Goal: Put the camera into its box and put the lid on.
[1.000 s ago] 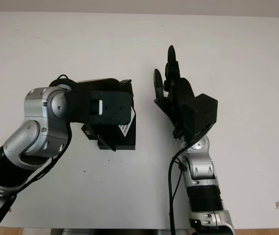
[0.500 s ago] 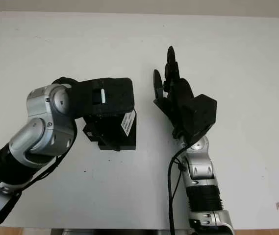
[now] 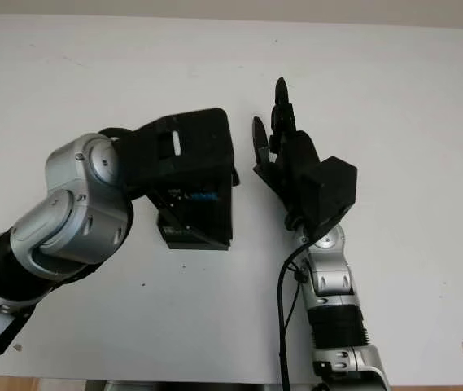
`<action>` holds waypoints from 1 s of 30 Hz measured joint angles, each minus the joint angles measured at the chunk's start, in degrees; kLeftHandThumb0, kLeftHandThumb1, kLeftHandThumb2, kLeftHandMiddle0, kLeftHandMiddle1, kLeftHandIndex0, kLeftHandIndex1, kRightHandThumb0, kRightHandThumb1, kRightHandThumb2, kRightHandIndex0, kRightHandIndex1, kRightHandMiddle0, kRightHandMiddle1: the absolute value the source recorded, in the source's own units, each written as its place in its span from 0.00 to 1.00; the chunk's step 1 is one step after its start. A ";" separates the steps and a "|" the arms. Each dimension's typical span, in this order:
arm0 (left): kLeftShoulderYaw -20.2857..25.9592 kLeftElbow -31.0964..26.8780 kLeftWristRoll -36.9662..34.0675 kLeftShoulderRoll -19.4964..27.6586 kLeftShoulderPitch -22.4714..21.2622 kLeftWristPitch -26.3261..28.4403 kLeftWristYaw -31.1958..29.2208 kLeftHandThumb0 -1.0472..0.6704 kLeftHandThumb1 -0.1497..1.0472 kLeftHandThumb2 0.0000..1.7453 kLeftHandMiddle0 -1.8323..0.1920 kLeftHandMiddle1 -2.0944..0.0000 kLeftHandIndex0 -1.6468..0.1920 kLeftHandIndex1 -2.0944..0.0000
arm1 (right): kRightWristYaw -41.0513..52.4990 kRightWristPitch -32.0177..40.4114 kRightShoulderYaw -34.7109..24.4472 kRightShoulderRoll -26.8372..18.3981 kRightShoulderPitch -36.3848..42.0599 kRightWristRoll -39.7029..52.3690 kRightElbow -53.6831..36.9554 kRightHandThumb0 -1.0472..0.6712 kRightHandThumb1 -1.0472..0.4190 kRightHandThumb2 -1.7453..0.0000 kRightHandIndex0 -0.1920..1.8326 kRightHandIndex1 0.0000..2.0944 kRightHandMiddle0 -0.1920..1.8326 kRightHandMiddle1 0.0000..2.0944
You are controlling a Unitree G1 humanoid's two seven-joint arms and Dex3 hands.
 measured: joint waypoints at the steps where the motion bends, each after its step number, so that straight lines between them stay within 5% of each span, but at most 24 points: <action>1: 0.03 -0.56 -0.97 0.29 0.00 0.48 0.81 0.25 1.00 0.32 1.00 0.99 1.00 0.99 | 0.03 -0.13 -0.02 -0.01 0.00 0.00 0.01 0.13 0.00 0.64 0.00 0.00 0.00 0.00; 15: -1.47 -3.89 -11.92 3.91 -1.26 2.09 10.31 0.25 1.00 0.31 1.00 1.00 1.00 1.00 | -0.17 -0.12 0.15 -0.03 -0.01 -0.40 0.01 0.12 0.00 0.66 0.00 0.00 0.00 0.00; 21: -6.29 -4.86 -4.65 12.00 1.71 -25.12 13.09 0.24 1.00 0.37 1.00 1.00 1.00 1.00 | 0.24 -0.38 -0.07 -0.31 -0.02 -0.31 -0.02 0.13 0.00 0.65 0.00 0.00 0.00 0.00; 25: -6.60 -2.15 7.16 16.85 5.62 -43.47 16.42 0.22 1.00 0.38 1.00 1.00 1.00 1.00 | 0.39 -0.30 -0.45 -0.65 0.02 -0.24 -0.04 0.14 0.00 0.65 0.00 0.00 0.00 0.00; 30: -6.09 4.20 25.28 20.27 10.13 -59.20 21.36 0.19 1.00 0.39 1.00 1.00 1.00 1.00 | 0.96 -0.20 -0.64 -0.95 0.04 0.00 -0.04 0.14 0.00 0.65 0.00 0.00 0.00 0.01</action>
